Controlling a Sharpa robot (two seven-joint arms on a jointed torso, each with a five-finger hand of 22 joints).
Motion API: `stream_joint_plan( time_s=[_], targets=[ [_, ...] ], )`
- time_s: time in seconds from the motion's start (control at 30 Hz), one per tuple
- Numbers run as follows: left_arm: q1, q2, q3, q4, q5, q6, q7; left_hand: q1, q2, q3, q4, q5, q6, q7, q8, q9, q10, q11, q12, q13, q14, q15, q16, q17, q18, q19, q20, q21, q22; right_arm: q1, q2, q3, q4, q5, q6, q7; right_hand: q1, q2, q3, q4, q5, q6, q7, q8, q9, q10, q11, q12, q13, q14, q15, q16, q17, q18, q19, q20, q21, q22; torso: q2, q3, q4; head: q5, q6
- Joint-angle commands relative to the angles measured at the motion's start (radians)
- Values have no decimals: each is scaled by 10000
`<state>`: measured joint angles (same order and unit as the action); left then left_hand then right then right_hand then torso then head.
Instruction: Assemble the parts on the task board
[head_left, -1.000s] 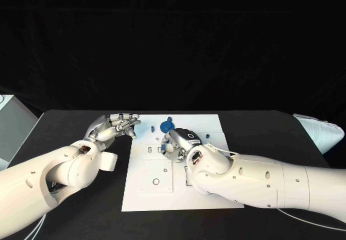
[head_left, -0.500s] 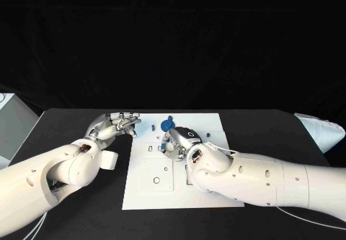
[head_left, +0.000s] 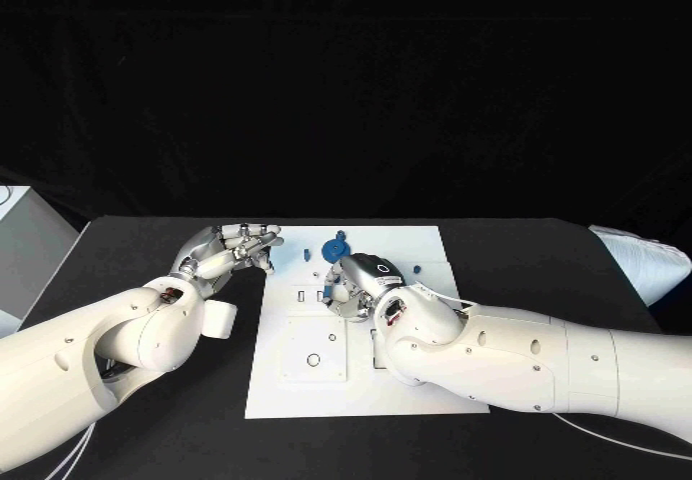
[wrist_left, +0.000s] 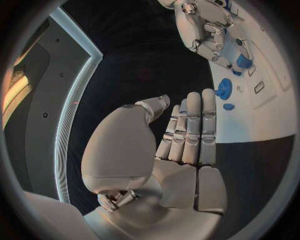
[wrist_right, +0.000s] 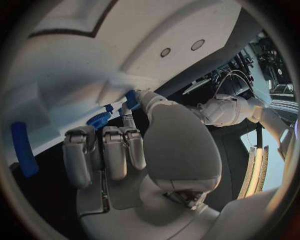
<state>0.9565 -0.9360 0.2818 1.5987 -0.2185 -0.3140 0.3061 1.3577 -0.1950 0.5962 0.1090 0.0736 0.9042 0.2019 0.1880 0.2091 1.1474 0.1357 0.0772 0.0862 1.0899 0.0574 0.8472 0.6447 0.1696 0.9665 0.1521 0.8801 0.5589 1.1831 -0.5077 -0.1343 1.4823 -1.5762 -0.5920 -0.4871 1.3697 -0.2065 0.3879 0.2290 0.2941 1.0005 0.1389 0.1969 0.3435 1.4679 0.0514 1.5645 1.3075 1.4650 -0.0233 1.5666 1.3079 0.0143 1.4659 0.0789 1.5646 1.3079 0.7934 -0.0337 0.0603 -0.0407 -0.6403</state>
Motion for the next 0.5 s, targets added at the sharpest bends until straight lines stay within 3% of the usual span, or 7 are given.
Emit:
stream_joint_plan(
  time_s=[0.03,0.5],
  targets=[
    [1,13,7,20,-36,176,38,-70,35,29,-50,-27,-66,19,-41,9,-77,-16,-52,-3,-89,4,60,-9,141,-89,-1,18,8,-11,-1,-5,13,-28,79,28,-77,-48,-13,73,-72,-78,9,-68,-13,961,68,-3,2569,1058,89,42,2629,-143,1049,73,61,2629,2,0,-1,-5,-8],
    [1,17,7,10,-37,174,37,-70,35,29,-50,-27,-66,19,-41,9,-77,-16,-52,-3,-89,4,60,-9,141,-89,-1,18,8,-11,-21,-7,39,-21,13,90,-94,-100,-29,70,-115,-115,27,-76,-21,941,86,-22,2551,1058,106,42,2629,-143,1049,91,61,2629,4,4,-2,-4,-13]
  ],
)
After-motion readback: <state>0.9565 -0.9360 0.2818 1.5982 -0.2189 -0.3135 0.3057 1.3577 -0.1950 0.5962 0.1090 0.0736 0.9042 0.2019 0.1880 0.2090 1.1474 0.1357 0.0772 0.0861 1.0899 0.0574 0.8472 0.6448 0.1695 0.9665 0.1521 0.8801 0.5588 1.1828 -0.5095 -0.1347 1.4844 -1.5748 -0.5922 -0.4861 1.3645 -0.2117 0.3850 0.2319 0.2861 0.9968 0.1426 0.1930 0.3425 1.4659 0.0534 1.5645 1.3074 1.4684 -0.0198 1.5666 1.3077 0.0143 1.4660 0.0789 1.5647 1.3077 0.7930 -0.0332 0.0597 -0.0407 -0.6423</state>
